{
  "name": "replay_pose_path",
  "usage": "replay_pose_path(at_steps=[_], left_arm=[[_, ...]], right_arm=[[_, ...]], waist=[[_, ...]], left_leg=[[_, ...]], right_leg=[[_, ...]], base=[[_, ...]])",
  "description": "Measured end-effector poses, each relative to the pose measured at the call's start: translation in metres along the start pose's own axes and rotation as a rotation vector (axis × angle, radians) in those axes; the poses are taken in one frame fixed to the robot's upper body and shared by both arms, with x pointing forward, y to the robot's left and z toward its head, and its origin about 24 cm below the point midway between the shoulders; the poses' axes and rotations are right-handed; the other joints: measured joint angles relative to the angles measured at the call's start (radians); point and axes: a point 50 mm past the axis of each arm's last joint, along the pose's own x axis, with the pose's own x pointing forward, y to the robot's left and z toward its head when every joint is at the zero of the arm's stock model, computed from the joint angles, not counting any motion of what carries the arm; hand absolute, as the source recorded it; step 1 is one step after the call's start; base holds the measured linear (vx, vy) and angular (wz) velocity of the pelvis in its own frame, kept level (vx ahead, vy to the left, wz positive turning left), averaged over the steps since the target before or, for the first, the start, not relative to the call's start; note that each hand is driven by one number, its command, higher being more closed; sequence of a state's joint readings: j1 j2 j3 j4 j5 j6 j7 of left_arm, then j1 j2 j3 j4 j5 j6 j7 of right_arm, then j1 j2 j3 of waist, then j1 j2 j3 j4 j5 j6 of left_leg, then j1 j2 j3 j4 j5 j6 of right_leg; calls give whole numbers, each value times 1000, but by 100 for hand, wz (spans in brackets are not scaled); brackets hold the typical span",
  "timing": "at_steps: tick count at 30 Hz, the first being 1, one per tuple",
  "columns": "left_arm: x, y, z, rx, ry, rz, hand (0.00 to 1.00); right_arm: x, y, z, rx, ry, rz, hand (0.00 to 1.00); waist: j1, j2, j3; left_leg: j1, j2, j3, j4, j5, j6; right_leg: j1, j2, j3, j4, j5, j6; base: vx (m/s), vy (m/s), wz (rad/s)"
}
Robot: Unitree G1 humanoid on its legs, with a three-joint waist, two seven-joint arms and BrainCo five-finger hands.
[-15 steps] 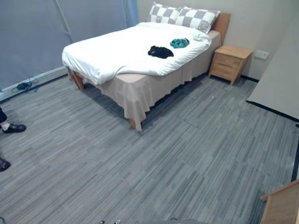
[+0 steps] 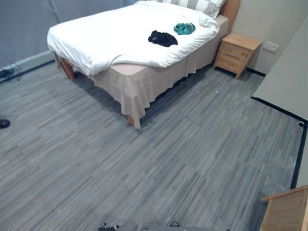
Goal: Tidy the bed and pick cloth on bed and put in laundry
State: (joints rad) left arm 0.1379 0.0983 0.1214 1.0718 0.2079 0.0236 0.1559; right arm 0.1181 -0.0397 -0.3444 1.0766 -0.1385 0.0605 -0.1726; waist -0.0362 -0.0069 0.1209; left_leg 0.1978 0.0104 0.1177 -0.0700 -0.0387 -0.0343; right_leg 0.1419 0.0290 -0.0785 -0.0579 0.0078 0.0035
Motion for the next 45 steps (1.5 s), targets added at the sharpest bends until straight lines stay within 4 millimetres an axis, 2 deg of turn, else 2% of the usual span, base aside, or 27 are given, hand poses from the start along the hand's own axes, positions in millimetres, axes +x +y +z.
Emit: replay_pose_path(at_steps=[7,16,21,23,24,26,27,28,29,30,31,32,33,35,36,37,38,39,40,41,42,43,44,45], left_arm=[[0,-1,1,1,-2,-2,0],[0,-4,1,13,-5,-11,0],[0,-4,3,9,-9,-9,0],[0,-2,3,6,-8,-5,0],[0,-2,4,6,-10,-4,0],[2,-1,10,4,-24,-2,0],[3,2,15,7,-35,5,0],[4,3,18,8,-42,8,0],[5,4,25,7,-59,9,0],[5,6,25,9,-60,14,0],[6,8,25,14,-53,19,0],[6,8,25,14,-53,19,0],[6,8,28,12,-58,19,0],[6,5,30,8,-62,12,0],[6,3,34,4,-70,8,0],[7,3,39,2,-76,6,0],[8,4,41,2,-79,9,0],[8,3,43,1,-79,7,0],[8,-4,51,-12,-97,-12,0],[7,-9,51,-28,-99,-22,0],[6,-15,54,-61,-106,-33,0],[5,-19,57,-87,-113,-41,0],[5,-20,57,-107,-111,-41,0],[4,-21,60,-144,-126,-39,0]], right_arm=[[0,0,1,2,-2,-1,0],[0,-4,-2,-1,2,-10,0],[1,-5,-1,-3,0,-12,0],[1,-4,0,-3,4,-10,0],[1,-3,1,-2,2,-9,0],[1,-2,3,-2,-2,-7,0],[0,0,3,1,-3,0,0],[0,2,5,3,-7,3,0],[1,0,8,4,-17,0,0],[1,-1,10,13,-27,-3,0],[0,1,9,28,-26,-1,0],[0,1,7,35,-18,-3,0],[0,0,4,48,-7,-7,0],[0,-2,6,51,-13,-12,0],[1,-3,11,52,-26,-15,0],[1,-3,12,56,-27,-15,0],[1,-2,10,63,-22,-14,0],[1,-2,6,74,-4,-15,0],[2,-5,9,90,-8,-25,0],[2,-6,10,100,-11,-30,0],[3,-9,12,131,-12,-43,0],[3,-12,12,152,-5,-50,0],[3,-11,11,155,0,-50,0],[3,-12,10,148,1,-51,0]], waist=[[1,4,4],[1,10,16],[4,14,4],[2,13,8],[1,12,8],[1,9,14],[3,-3,24],[2,-6,31],[1,-12,46],[0,-7,61],[-13,-18,67],[-17,-19,69],[-17,-16,79],[-26,-2,87],[-44,12,101],[-58,12,110],[-62,5,114],[-64,1,131],[-61,31,151],[-61,41,151],[-62,45,153],[-61,54,154],[-62,60,157],[-59,69,163]], left_leg=[[11,5,12,9,-8,-11],[0,14,28,1,-16,-10],[-78,27,75,1,-16,-8],[-82,26,77,4,-13,-11],[-83,29,79,6,-14,-10],[-90,32,81,19,-22,-2],[-85,25,82,25,-40,-1],[-81,22,82,31,-54,5],[-73,21,78,42,-80,12],[-61,20,72,54,-96,11],[-40,25,41,85,-132,9],[-30,30,30,96,-142,13],[-2,47,14,104,-163,9],[24,85,3,104,-191,-15],[47,123,-13,96,-209,-42],[75,149,-24,74,-219,-61],[86,152,-30,66,-227,-71],[131,167,-24,58,-249,-82],[170,205,-5,59,-221,-82],[173,214,2,66,-183,-90],[154,230,6,152,-119,-111],[78,267,1,354,-52,-127],[24,294,-10,487,8,-122],[-108,351,-46,785,116,-100]], right_leg=[[12,2,3,2,-5,6],[5,9,-1,-16,-3,-6],[-92,19,27,-16,9,1],[-99,21,29,-11,22,-12],[-113,24,31,12,8,-23],[-179,21,28,150,-71,-18],[-232,5,21,281,-141,7],[-260,-5,15,360,-171,44],[-346,-23,-4,559,-192,81],[-420,-47,-21,726,-189,90],[-494,-101,-57,926,-206,83],[-510,-120,-66,952,-216,79],[-527,-160,-95,925,-242,68],[-548,-180,-117,760,-232,59],[-554,-180,-120,556,-166,65],[-554,-187,-112,328,-60,93],[-556,-196,-104,244,-21,111],[-569,-207,-94,224,68,124],[-583,-180,-96,315,124,103],[-604,-174,-97,371,115,89],[-615,-162,-113,455,64,18],[-581,-138,-126,477,1,-4],[-545,-119,-138,465,-19,-18],[-455,-74,-143,416,-46,-40]], base=[[-49,-19,-2],[-120,-39,-2],[-2,-39,-26],[128,-26,-26],[82,-12,-10],[127,-11,-3],[124,-10,8],[106,-25,6],[73,-29,9],[171,-60,37],[198,-57,49],[324,-88,62],[362,-111,41],[429,-177,38],[523,-296,45],[562,-337,49],[593,-413,40],[635,-428,16],[637,-409,3],[650,-395,-10],[624,-445,-9],[754,-597,-8],[637,-515,-11],[794,-523,-34]])
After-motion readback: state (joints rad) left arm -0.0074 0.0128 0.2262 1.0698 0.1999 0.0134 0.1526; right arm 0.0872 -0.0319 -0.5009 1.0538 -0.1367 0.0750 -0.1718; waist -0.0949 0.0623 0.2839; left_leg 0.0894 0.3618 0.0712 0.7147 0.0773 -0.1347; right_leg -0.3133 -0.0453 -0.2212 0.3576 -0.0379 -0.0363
